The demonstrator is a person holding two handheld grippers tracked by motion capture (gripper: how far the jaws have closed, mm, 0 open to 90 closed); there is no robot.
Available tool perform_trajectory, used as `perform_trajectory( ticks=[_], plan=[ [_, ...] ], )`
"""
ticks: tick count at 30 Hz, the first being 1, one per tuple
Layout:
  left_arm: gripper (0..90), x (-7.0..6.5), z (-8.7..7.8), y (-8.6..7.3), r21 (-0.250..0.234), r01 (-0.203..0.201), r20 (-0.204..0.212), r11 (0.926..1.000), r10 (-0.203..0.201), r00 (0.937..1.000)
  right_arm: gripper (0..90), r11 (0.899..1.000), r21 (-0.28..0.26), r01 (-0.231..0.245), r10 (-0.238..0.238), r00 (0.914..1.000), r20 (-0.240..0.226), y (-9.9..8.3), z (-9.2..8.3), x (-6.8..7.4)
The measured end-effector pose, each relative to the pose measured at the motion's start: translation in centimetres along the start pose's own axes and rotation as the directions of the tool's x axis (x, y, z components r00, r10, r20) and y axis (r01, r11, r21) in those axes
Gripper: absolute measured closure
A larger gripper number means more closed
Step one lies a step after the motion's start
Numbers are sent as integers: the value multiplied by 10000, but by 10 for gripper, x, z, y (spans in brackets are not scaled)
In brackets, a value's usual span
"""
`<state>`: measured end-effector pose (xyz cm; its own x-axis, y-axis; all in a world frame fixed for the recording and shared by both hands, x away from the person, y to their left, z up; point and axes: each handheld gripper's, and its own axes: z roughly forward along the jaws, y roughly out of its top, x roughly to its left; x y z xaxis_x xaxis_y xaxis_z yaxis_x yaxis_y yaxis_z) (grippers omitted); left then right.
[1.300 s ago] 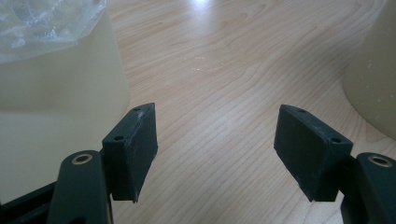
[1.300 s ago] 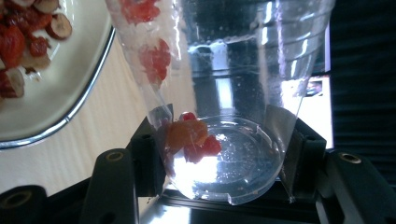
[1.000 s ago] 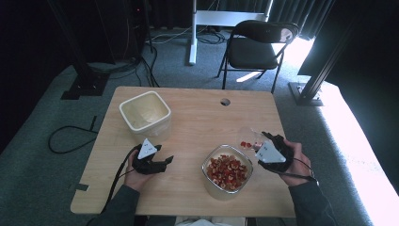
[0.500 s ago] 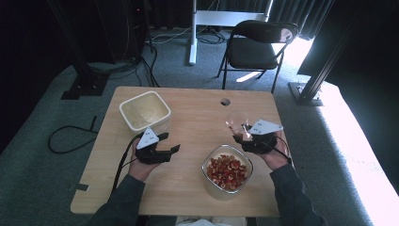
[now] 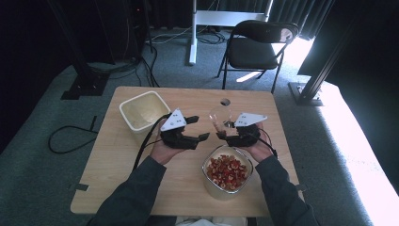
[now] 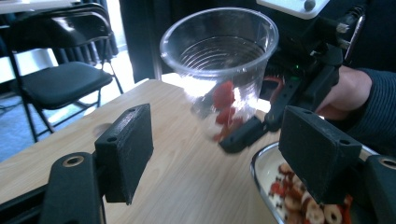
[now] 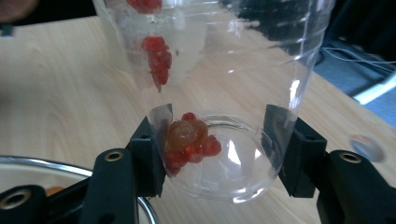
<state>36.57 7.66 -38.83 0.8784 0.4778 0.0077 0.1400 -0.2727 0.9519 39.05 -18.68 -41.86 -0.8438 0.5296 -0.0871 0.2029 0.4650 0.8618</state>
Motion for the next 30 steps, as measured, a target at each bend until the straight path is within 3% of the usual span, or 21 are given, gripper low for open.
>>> perform_trajectory(
  ticks=[4, 9, 16, 19, 23, 30],
  plan=[
    [270, 1, 15, 3, -167, 339, 284, 9993, -334, 9990, 430, 9999, -149, -59, 52, 9990, -447, 2, 2, 2],
    [268, -1, 28, 6, -236, 413, 455, 9989, -402, 9982, 430, 9997, 68, 242, -236, 9966, -786, 3, 8, 9],
    [347, -2, 26, 8, -525, 250, 474, 9983, -225, 9986, 387, 9999, -42, 127, -130, 9941, -1073, 3, 10, 9],
    [363, 3, 18, 10, -827, 378, 245, 9959, -359, 9991, 305, 9999, 113, 49, -37, 9945, -1047, 2, 10, 8],
    [364, 14, 2, 13, -986, 518, -202, 9938, -540, 9983, 312, 9996, 90, -284, 291, 9960, -849, -4, 7, 2],
    [364, 37, -35, 12, -961, 724, -1288, 9927, -845, 9881, 341, 9943, 64, -1065, 1064, 9942, 182, -18, -5, -17]
  ],
)
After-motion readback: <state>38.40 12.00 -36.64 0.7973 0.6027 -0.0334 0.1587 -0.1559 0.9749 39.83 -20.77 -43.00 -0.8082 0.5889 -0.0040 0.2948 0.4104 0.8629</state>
